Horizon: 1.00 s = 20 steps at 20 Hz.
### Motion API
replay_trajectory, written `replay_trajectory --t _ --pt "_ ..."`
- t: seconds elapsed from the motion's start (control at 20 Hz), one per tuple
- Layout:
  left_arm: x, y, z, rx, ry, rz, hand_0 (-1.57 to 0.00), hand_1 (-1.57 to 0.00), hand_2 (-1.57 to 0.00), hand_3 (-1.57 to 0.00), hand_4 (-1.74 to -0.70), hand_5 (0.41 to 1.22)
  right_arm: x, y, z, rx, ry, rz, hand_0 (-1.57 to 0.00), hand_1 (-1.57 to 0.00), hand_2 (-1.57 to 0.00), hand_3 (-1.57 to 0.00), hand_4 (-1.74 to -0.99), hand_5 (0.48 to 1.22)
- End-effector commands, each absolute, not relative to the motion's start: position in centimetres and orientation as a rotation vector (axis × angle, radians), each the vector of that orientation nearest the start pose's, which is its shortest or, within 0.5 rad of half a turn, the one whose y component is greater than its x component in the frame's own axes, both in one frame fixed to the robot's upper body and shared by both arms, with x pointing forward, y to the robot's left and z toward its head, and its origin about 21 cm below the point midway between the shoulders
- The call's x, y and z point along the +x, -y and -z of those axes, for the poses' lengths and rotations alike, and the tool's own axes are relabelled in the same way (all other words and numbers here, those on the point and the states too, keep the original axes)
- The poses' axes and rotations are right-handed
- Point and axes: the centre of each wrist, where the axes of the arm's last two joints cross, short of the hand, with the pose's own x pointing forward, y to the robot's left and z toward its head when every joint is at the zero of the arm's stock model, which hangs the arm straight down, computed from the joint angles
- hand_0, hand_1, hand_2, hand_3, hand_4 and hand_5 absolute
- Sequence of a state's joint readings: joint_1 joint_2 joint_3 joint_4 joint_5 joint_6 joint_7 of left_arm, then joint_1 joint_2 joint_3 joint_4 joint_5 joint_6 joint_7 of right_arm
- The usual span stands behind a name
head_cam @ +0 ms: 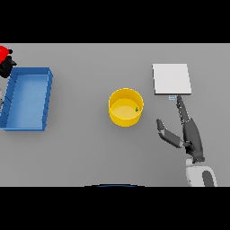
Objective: Pick up the red beaker and tilt it to pour out 1 green nut into yellow bowl. Pick up the yellow bowl and place it on the metallic measuring scale.
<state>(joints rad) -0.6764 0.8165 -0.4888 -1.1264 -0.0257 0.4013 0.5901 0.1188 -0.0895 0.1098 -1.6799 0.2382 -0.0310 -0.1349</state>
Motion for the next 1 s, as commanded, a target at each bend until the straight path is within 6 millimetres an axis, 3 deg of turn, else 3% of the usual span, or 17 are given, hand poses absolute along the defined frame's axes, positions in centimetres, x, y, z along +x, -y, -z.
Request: replay_trajectory --t 0.0,0.25,0.35,0.45,0.5,0.55,0.6,0.65,0.75,0.85,0.95 --pt "37.1 -31.9 -13.2 0.988 1.169 0.363 -1.57 -1.57 -1.57 -1.45 -1.74 1.221 21.7 23.1 0.0 -0.197 1.703 -0.298 0.00 0.00 0.00 0.00 -1.217 0.664" --pt "35.2 -32.0 -10.3 0.960 1.132 0.312 -1.57 -1.57 -1.57 -1.52 -1.74 1.199 22.2 23.4 -0.3 -0.198 1.707 -0.302 0.00 0.00 0.00 0.00 -1.216 0.667" --pt "35.4 -32.2 -9.6 0.960 1.103 0.297 -1.57 -1.57 -1.57 -1.54 -1.74 1.117 21.7 23.3 0.1 -0.203 1.713 -0.308 0.00 0.00 0.00 0.00 -1.207 0.665" --pt "35.1 -32.4 -8.7 0.967 1.073 0.308 -1.57 -1.57 -1.57 -1.55 -1.74 0.967 21.6 23.4 -0.2 -0.206 1.724 -0.301 0.00 0.00 0.00 0.00 -1.205 0.664" --pt "35.1 -32.4 -8.7 0.976 1.065 0.338 -1.57 -1.57 -1.57 -1.55 -1.67 0.908 21.5 23.3 -0.1 -0.203 1.726 -0.304 0.00 0.00 0.00 0.00 -1.202 0.667" --pt "34.8 -32.2 -8.4 0.956 1.044 0.378 -1.57 -1.57 -1.57 -1.50 -1.53 0.865 21.6 23.3 0.0 -0.215 1.709 -0.305 0.00 0.00 0.00 0.00 -1.197 0.664" --pt "34.2 -32.1 -8.8 0.920 1.040 0.419 -1.56 -1.45 -1.43 -1.36 -1.37 0.830 21.5 23.5 0.0 -0.212 1.711 -0.295 0.00 0.00 0.00 0.00 -1.192 0.663" --pt "34.2 -31.9 -9.1 0.875 1.025 0.446 -1.46 -1.18 -1.19 -1.13 -1.23 0.803 21.2 23.7 0.1 -0.201 1.718 -0.295 0.00 0.00 0.00 0.00 -1.188 0.663" --pt "33.8 -32.3 -9.5 0.830 0.981 0.497 -0.93 -0.76 -0.77 -0.72 -1.03 0.758 21.1 23.4 0.3 -0.204 1.714 -0.297 0.00 0.00 0.00 0.00 -1.185 0.665" --pt "33.9 -32.6 -10.4 0.803 0.961 0.538 -0.60 -0.48 -0.49 -0.46 -0.92 0.723 21.0 23.7 0.0 -0.225 1.720 -0.303 0.00 0.00 0.00 0.00 -1.182 0.667" --pt "33.4 -32.4 -10.7 0.771 0.967 0.566 -0.38 -0.31 -0.31 -0.30 -0.85 0.698 21.0 23.3 -0.1 -0.218 1.715 -0.303 0.00 0.00 0.00 0.00 -1.187 0.667"
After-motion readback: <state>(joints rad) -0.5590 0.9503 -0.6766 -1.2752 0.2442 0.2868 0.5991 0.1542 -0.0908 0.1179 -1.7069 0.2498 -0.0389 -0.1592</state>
